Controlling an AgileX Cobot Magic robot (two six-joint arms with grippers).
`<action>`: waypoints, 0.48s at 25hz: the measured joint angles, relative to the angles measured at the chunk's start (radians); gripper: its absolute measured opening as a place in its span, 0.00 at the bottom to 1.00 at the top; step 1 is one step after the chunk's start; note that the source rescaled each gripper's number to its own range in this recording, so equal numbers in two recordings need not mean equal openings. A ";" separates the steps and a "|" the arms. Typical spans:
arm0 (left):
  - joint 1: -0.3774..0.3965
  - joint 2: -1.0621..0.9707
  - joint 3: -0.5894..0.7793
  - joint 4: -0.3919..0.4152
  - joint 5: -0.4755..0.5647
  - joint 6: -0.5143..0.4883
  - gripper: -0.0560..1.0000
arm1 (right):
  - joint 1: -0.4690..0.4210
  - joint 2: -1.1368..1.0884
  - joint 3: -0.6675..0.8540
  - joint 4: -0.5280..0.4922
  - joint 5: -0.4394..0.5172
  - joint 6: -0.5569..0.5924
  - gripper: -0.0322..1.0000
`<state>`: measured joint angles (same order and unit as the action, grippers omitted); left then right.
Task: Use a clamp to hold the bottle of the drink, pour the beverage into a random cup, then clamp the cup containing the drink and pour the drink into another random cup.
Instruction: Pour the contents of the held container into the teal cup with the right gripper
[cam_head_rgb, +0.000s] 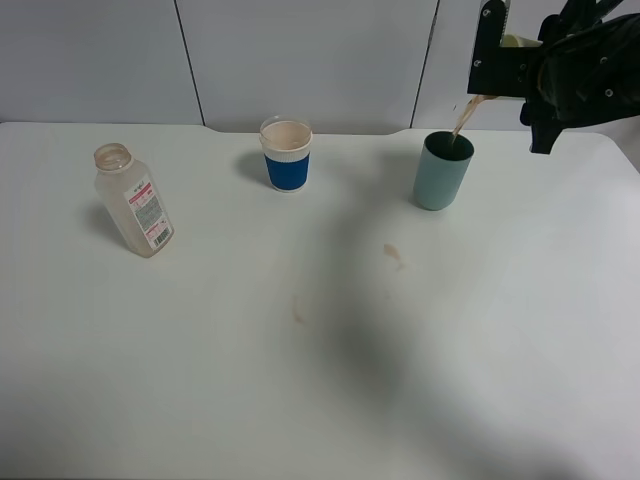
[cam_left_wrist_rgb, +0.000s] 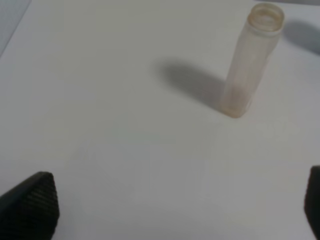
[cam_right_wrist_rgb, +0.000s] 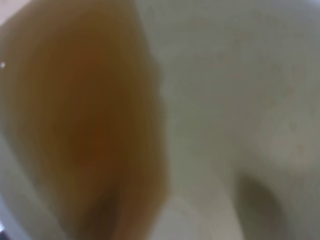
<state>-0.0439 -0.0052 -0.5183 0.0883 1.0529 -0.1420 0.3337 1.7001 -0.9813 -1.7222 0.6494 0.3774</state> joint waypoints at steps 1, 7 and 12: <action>0.000 0.000 0.000 0.000 0.000 0.000 1.00 | 0.000 0.000 0.000 0.000 0.001 0.000 0.05; 0.000 0.000 0.000 0.000 0.000 0.000 1.00 | 0.000 0.000 0.000 0.000 0.001 -0.003 0.05; 0.000 0.000 0.000 0.000 0.000 0.000 1.00 | 0.000 0.000 0.000 0.000 0.001 -0.013 0.05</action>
<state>-0.0439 -0.0052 -0.5183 0.0883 1.0529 -0.1420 0.3337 1.7001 -0.9813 -1.7222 0.6503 0.3640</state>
